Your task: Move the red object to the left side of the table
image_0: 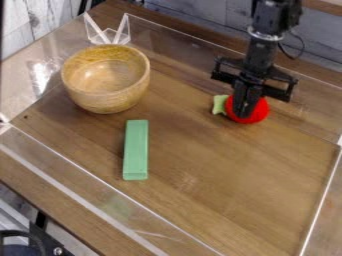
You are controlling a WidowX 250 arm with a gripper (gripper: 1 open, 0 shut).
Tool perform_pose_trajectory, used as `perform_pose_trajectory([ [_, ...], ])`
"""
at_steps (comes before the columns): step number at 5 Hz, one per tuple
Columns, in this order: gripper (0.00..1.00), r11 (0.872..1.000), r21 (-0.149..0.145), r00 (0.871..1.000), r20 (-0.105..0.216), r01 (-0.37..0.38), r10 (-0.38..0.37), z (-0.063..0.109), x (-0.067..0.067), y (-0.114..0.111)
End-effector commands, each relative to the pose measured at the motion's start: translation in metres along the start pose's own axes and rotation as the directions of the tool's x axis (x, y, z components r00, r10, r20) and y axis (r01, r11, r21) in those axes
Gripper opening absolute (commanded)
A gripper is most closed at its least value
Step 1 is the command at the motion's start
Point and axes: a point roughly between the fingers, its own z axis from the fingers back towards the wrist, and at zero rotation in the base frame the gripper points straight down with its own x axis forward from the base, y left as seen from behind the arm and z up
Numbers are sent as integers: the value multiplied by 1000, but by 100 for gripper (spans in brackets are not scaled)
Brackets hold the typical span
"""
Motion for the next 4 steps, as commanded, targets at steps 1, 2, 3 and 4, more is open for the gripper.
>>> perform_pose_trajectory([
  [1,0,1000,-23,995,101,7,-5,48,-10,12],
  [2,0,999,-42,993,119,9,-3,71,-24,32],
  [3,100,999,-47,995,104,15,-10,62,-24,26],
  [4,100,998,-51,995,97,30,-25,51,-22,17],
])
